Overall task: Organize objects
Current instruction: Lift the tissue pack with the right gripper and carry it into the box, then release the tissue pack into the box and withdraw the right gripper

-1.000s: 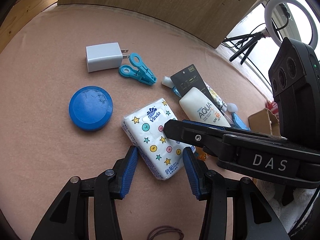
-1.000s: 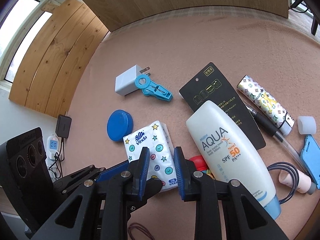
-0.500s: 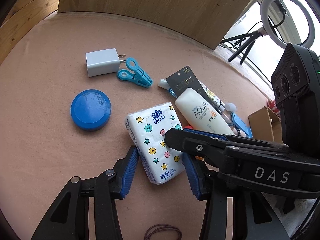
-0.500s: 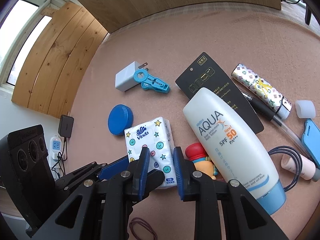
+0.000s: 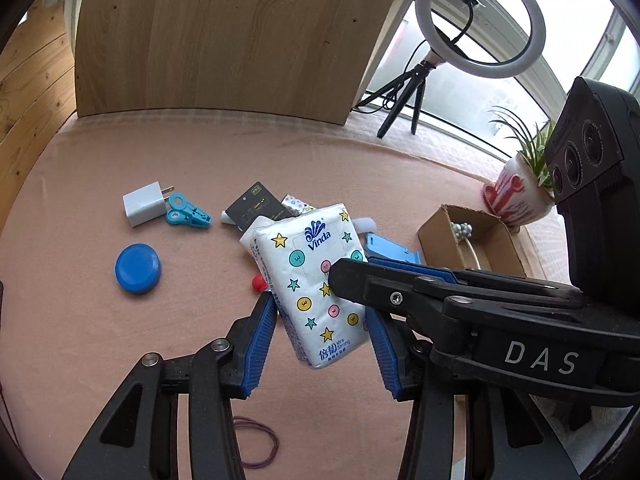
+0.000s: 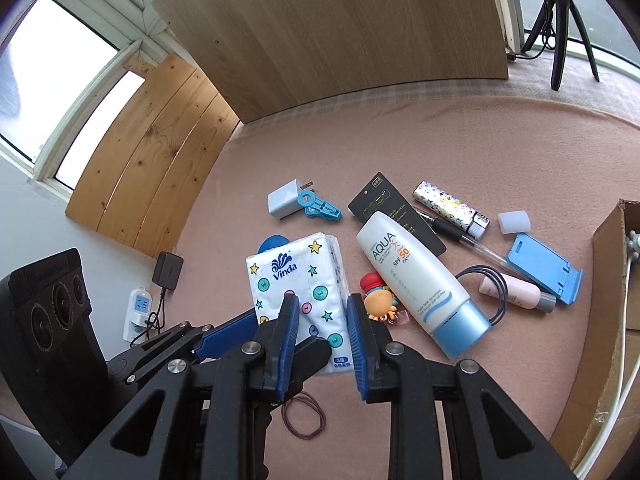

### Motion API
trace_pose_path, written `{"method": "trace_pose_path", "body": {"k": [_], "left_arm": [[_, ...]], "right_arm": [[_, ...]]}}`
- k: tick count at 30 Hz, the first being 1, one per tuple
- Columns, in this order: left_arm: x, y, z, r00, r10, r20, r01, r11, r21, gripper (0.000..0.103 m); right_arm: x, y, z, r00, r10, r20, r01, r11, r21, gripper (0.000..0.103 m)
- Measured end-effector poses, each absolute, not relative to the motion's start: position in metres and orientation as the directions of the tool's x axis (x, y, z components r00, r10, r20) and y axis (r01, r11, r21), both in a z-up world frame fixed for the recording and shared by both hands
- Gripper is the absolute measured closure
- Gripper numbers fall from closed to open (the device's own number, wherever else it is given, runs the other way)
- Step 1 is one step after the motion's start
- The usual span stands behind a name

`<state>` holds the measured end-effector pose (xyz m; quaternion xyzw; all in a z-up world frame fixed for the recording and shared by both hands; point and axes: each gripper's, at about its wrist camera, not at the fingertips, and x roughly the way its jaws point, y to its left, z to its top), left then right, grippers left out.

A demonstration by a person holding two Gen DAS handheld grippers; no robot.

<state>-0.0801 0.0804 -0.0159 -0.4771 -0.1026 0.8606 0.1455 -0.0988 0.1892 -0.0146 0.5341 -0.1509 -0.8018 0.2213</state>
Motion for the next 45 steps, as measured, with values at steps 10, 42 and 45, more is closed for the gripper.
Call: {"method": "trace_pose_path", "body": {"k": [10,42,45], "left_arm": [[-0.073,0.169,-0.003,-0.458,0.42,-0.783,-0.311,-0.901,-0.302,0.053],[-0.066,0.337,-0.045,-0.286,0.491,-0.823,-0.474,-0.819,-0.324,0.039],[-0.067,0.33,-0.047,-0.296,0.482,-0.825,-0.453,-0.831,-0.323,0.035]], "right_arm": [[-0.064,0.263,0.006,-0.427,-0.44,-0.79,0.085,-0.889,0.449,0.08],[-0.01,0.431,-0.026,-0.467,-0.282,-0.838,-0.165,-0.903,0.396,0.08],[-0.009,0.427,-0.024,-0.473,-0.228,-0.851,-0.152,-0.93,0.333,0.07]]}}
